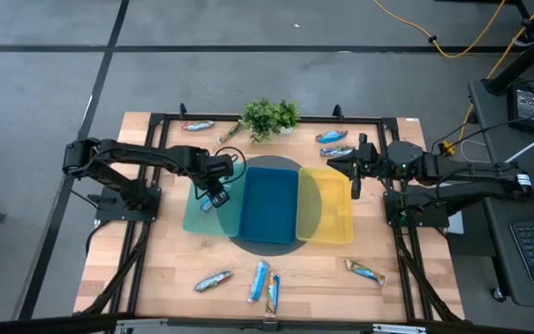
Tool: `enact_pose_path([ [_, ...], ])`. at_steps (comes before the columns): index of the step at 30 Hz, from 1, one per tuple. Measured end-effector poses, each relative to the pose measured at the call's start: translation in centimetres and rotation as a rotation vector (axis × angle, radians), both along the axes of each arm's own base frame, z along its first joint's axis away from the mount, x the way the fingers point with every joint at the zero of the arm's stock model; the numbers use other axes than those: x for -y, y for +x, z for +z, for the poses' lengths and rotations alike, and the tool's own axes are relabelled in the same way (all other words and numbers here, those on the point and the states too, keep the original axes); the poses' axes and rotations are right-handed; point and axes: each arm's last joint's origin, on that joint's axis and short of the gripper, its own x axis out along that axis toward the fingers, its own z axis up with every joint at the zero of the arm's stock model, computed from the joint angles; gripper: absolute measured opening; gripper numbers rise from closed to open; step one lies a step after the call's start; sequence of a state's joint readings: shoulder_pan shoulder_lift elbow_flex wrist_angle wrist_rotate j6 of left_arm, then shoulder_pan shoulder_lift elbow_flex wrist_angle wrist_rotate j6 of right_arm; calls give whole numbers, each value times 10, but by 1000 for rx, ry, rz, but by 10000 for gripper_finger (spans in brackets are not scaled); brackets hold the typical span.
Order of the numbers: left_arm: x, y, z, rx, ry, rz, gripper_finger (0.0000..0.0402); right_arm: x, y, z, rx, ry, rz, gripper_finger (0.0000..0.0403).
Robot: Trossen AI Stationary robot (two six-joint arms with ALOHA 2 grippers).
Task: Pick and place Granola Bars by type
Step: Put the red granola bar into the blue bin
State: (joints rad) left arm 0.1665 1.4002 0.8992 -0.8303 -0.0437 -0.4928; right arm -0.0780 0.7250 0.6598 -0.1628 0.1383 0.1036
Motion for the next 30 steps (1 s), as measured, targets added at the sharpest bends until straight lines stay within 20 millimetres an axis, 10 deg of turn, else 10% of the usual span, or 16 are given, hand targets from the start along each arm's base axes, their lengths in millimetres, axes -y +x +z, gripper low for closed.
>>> enact_pose_path([
  [10, -5, 1, 42, 123, 129, -13, 94, 0, 0, 0, 0, 0, 1, 35],
  [30, -25, -75, 122, 397, 223, 236, 88, 0, 0, 0, -13, -56, 22, 35],
])
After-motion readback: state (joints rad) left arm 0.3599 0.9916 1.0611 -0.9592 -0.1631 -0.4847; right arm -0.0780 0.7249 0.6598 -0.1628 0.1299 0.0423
